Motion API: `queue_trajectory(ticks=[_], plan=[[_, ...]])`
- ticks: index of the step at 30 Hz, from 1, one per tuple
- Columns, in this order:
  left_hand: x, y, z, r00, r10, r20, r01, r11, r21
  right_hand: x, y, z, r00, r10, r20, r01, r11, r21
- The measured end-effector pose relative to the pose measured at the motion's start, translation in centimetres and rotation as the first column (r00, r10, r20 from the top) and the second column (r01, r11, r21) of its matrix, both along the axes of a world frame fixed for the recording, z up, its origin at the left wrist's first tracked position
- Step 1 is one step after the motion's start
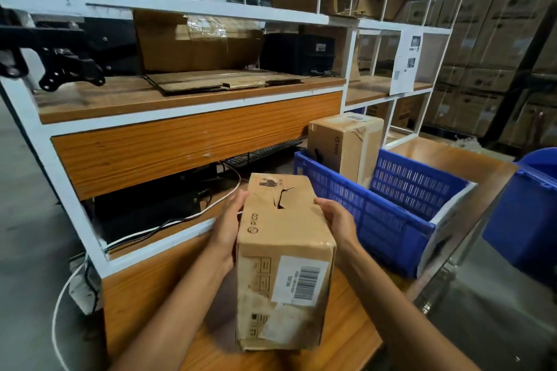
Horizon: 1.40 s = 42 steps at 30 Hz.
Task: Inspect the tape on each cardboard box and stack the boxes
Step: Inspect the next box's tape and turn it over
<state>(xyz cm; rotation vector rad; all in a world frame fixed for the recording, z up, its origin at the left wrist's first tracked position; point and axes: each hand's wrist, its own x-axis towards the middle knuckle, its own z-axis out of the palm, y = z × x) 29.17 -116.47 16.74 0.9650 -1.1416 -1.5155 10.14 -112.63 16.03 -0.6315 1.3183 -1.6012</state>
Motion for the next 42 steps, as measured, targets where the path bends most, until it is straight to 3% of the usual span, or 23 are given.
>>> queue_trajectory(ticks=[3, 6, 8, 10, 12, 14, 17, 19, 21, 25, 32, 36, 38, 40, 42], plan=[[0.5, 2.0, -2.6, 0.993, 0.111, 0.041, -0.113, 0.993, 0.036, 0.4, 1.2, -1.6, 0.962, 0.002, -0.274, 0.005, 1.0, 0.025], [0.8, 3.7, -3.7, 0.993, 0.096, 0.075, -0.099, 0.995, 0.033, 0.7, 3.0, -1.9, 0.94, 0.03, -0.341, -0.03, 1.0, 0.007], [1.1, 4.1, -3.8, 0.969, 0.104, 0.225, -0.092, 0.994, -0.06, 0.9, 4.0, -2.1, 0.872, 0.053, -0.487, -0.044, 0.999, 0.031], [1.7, 4.3, -3.7, 0.787, 0.227, 0.573, -0.041, 0.947, -0.319, 0.8, 4.8, -2.4, 0.639, 0.034, -0.768, 0.013, 0.998, 0.056], [2.1, 5.0, -3.0, 0.608, 0.334, 0.72, 0.151, 0.842, -0.518, 0.8, 5.7, -1.9, 0.401, 0.004, -0.916, -0.038, 0.999, -0.012], [2.4, 5.6, -2.5, 0.509, 0.225, 0.831, 0.393, 0.798, -0.457, 0.9, 6.4, -1.3, 0.218, 0.117, -0.969, -0.218, 0.974, 0.068], [2.3, 5.5, -2.5, 0.217, 0.089, 0.972, 0.624, 0.753, -0.208, 1.3, 6.5, -1.0, -0.139, 0.304, -0.942, -0.332, 0.882, 0.334], [2.1, 4.9, -2.1, 0.106, 0.097, 0.99, 0.662, 0.735, -0.143, 1.4, 6.1, -0.5, -0.266, 0.367, -0.891, -0.305, 0.845, 0.439], [1.6, 4.0, -1.2, 0.088, 0.134, 0.987, 0.682, 0.714, -0.158, 1.3, 5.3, 0.1, -0.336, 0.415, -0.845, -0.284, 0.811, 0.511], [0.3, 3.1, -0.5, 0.146, 0.183, 0.972, 0.645, 0.727, -0.234, 0.9, 3.8, 0.9, -0.308, 0.441, -0.843, -0.304, 0.794, 0.526], [-0.4, 1.5, -1.6, 0.028, 0.083, 0.996, 0.613, 0.786, -0.083, 0.8, 2.6, 0.2, -0.371, 0.527, -0.764, -0.202, 0.757, 0.621], [-0.8, 1.2, -1.5, 0.013, 0.146, 0.989, 0.639, 0.76, -0.121, 0.6, 2.3, 1.3, -0.383, 0.544, -0.747, -0.224, 0.729, 0.646], [-0.9, 0.8, -1.0, 0.115, 0.224, 0.968, 0.628, 0.738, -0.245, 0.3, 1.8, 1.8, -0.303, 0.541, -0.785, -0.272, 0.74, 0.615], [-1.2, -0.3, -0.8, 0.308, 0.327, 0.893, 0.557, 0.699, -0.448, 0.1, 0.7, 2.0, -0.209, 0.437, -0.875, -0.283, 0.829, 0.482], [-1.7, -1.9, -1.0, 0.397, 0.398, 0.827, 0.479, 0.679, -0.556, 0.3, -0.8, 1.6, -0.148, 0.333, -0.931, -0.217, 0.908, 0.359]])
